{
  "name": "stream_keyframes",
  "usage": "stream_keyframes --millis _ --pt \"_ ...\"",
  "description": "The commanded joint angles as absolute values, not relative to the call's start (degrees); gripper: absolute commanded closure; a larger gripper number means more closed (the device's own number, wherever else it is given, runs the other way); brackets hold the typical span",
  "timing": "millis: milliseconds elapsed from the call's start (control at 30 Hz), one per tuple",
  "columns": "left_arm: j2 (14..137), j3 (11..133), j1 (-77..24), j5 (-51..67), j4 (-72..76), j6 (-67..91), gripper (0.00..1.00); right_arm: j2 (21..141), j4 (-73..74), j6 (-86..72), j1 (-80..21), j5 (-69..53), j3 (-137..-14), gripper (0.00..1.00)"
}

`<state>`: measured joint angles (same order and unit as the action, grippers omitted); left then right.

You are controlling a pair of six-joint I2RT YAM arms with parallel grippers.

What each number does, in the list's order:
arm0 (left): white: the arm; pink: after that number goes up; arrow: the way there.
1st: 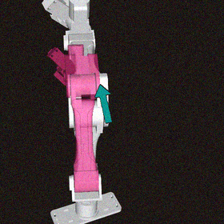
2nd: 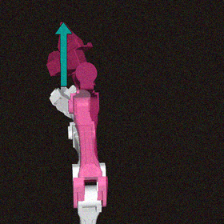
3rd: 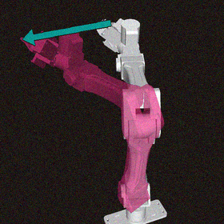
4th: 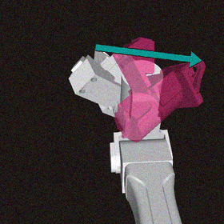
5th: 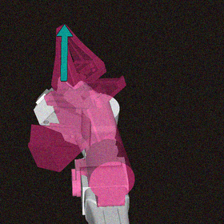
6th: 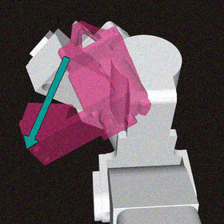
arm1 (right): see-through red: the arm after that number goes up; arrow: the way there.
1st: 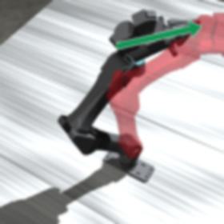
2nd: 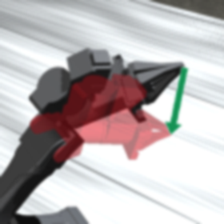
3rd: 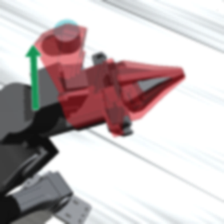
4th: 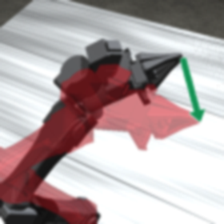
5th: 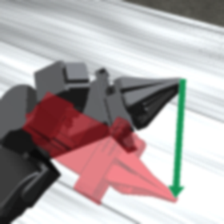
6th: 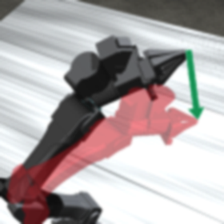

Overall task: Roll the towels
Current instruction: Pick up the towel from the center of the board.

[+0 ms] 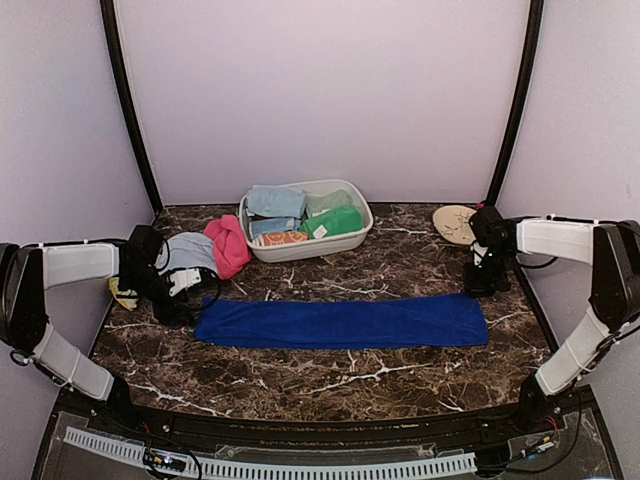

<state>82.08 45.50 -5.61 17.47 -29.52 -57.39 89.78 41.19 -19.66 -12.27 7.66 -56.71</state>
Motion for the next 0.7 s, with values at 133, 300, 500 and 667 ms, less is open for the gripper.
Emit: stream_keyframes --millis 133,300,500,667 --pt "83.07 42.01 -15.16 23.62 -29.28 -53.29 0.34 86.94 45.97 -15.46 -5.76 16.5 -61.7 1.0" --pt "81.71 44.07 -13.79 26.67 -32.92 -52.92 0.35 85.55 46.86 -17.93 -6.45 4.91 -65.24 1.0" --pt "80.76 47.24 -5.56 29.84 -36.54 -55.61 0.36 85.96 46.74 -23.79 -16.88 -9.68 -69.11 1.0" --pt "79.66 47.36 -2.46 29.09 -36.1 -56.64 0.36 86.32 43.16 -30.14 -23.87 -16.09 -70.47 1.0"
